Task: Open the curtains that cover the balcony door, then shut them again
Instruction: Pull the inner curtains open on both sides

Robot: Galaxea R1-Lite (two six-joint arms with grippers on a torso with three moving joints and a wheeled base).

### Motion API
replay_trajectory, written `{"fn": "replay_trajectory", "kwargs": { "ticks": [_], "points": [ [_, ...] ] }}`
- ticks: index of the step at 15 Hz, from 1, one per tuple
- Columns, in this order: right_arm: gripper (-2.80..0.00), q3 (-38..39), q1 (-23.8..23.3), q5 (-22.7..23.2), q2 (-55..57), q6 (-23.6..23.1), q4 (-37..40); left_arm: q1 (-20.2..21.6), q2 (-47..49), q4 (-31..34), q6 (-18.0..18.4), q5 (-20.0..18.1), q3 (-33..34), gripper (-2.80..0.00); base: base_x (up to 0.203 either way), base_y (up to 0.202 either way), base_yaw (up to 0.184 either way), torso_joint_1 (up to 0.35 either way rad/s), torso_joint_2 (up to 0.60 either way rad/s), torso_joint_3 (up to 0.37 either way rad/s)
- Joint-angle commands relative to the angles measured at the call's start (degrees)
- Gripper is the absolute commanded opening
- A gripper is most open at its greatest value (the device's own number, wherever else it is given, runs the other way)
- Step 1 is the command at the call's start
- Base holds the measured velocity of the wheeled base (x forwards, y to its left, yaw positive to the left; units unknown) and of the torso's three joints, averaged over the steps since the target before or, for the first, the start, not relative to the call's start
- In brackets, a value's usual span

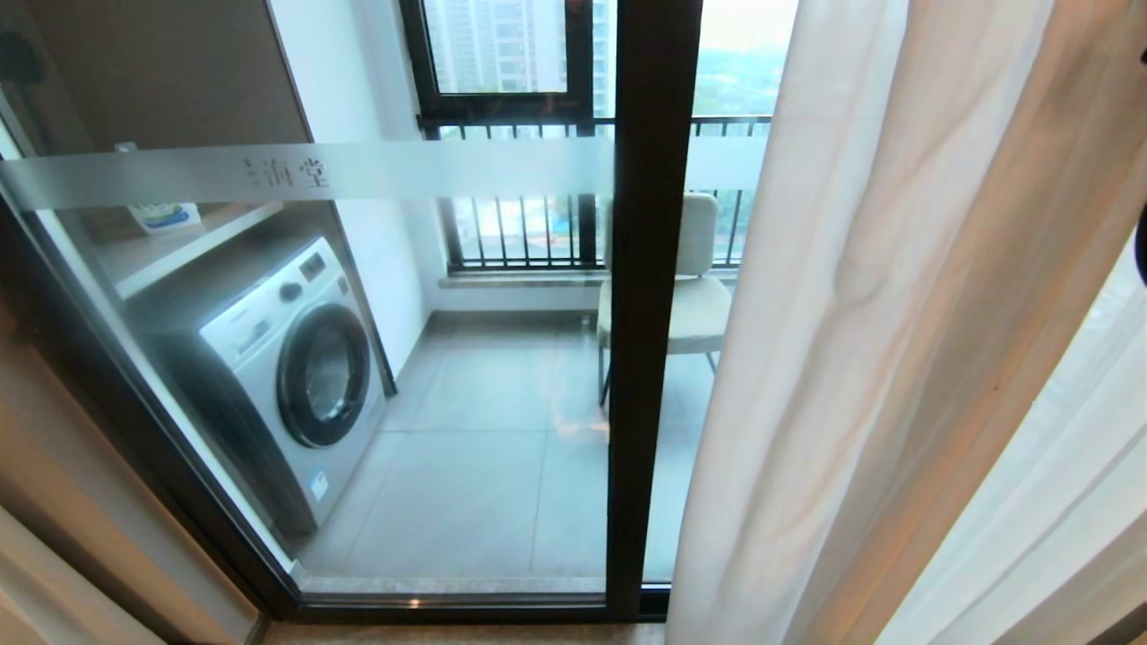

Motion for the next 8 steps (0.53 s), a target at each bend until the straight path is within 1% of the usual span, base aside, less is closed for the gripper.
{"fn": "replay_trajectory", "kwargs": {
  "ticks": [1, 8],
  "points": [
    [-2.8, 0.0, -1.0, 0.0, 0.1, 0.0, -0.2, 0.0, 0.0, 0.0, 0.0, 0.0, 0.0, -2.8, 0.0, -0.192, 0.003, 0.001, 0.0, 0.006],
    [-2.8, -0.3, -3.5, 0.1, 0.2, 0.2, -0.2, 0.0, 0.0, 0.0, 0.0, 0.0, 0.0, -2.8, 0.0, -0.19, 0.002, 0.002, 0.0, 0.001]
  ]
}}
